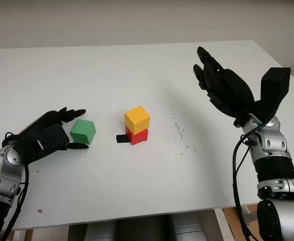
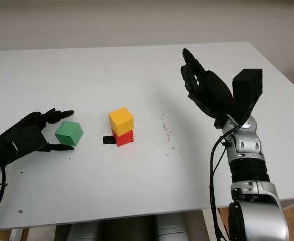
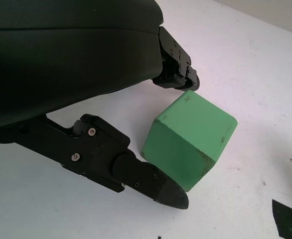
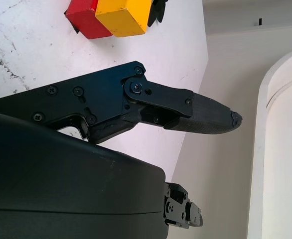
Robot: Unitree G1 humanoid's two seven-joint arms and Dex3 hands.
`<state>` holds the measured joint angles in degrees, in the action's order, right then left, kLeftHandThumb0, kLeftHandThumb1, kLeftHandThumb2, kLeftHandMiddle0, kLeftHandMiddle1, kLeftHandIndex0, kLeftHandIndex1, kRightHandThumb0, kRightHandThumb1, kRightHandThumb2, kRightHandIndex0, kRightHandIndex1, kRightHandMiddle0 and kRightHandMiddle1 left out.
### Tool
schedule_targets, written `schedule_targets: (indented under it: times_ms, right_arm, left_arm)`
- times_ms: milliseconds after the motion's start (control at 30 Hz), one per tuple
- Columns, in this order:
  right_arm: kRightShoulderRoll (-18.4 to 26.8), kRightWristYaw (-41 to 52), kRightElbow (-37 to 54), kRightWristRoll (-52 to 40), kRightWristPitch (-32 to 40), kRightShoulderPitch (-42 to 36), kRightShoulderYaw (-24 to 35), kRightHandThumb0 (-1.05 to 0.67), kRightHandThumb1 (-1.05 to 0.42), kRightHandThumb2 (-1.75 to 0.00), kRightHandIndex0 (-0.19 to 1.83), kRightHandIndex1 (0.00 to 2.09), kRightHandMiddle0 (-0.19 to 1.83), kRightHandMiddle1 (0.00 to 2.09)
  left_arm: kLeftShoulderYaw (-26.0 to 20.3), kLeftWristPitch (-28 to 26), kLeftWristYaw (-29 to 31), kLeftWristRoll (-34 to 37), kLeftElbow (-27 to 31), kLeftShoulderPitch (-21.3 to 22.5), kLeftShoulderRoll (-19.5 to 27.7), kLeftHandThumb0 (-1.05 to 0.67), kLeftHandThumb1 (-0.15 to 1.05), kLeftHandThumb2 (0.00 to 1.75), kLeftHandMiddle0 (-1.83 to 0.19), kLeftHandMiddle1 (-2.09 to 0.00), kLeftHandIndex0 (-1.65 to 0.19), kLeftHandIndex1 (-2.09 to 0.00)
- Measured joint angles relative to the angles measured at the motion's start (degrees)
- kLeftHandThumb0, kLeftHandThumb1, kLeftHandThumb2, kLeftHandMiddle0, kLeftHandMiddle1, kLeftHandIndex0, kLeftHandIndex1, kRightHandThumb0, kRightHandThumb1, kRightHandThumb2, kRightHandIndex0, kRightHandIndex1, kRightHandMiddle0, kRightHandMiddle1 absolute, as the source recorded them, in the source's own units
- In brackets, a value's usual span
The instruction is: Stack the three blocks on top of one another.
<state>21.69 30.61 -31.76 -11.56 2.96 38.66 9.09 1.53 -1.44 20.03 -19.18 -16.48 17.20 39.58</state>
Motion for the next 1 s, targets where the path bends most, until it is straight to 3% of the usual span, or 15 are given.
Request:
schedule_targets:
  times_ms: [267, 400, 567, 700, 1000]
  right_arm:
    - [0.0, -1.0, 1.1, 0.4, 0.7, -0.3, -0.3, -0.57, -1.05, -0.69, -0.19, 0.01, -0.19, 0.01]
    - [0.0, -1.8, 1.2, 0.4, 1.4, -0.3, -0.3, -0.57, -1.05, -0.66, -0.18, 0.02, -0.19, 0.03]
    - [0.0, -1.8, 1.2, 0.5, 1.5, -0.3, -0.6, -0.59, -1.05, -0.53, -0.18, 0.04, -0.18, 0.02]
    - [0.0, -2.3, 1.3, 0.6, 2.2, -0.3, -0.7, -0.57, -1.05, -0.47, -0.17, 0.05, -0.18, 0.04]
    - [0.0, -2.9, 1.7, 0.6, 4.3, -0.3, -0.7, -0.52, -1.05, -0.43, -0.16, 0.05, -0.17, 0.05]
  left_arm:
    - [0.0, -0.1, 0.6, 1.1, -0.5, 0.6, -0.2, -0.43, 0.90, 0.07, -0.08, -0.08, -0.74, -0.30]
    - [0.0, 0.3, 0.1, 1.4, -0.6, 0.7, -0.2, -0.41, 0.97, 0.06, -0.18, -0.06, -0.49, -1.05]
    - [-0.8, 1.0, -1.6, 2.9, -0.6, 0.4, -1.2, -0.37, 1.01, 0.06, -0.26, -0.06, -0.36, -1.40]
    - [-2.9, 1.0, -2.4, 6.7, -0.1, -1.0, -3.8, -0.38, 1.04, 0.10, -0.25, -0.05, -0.34, -1.50]
    - [-4.2, 0.3, -2.4, 9.4, 4.7, -4.3, -4.7, -0.39, 1.05, 0.15, -0.26, -0.06, -0.37, -1.52]
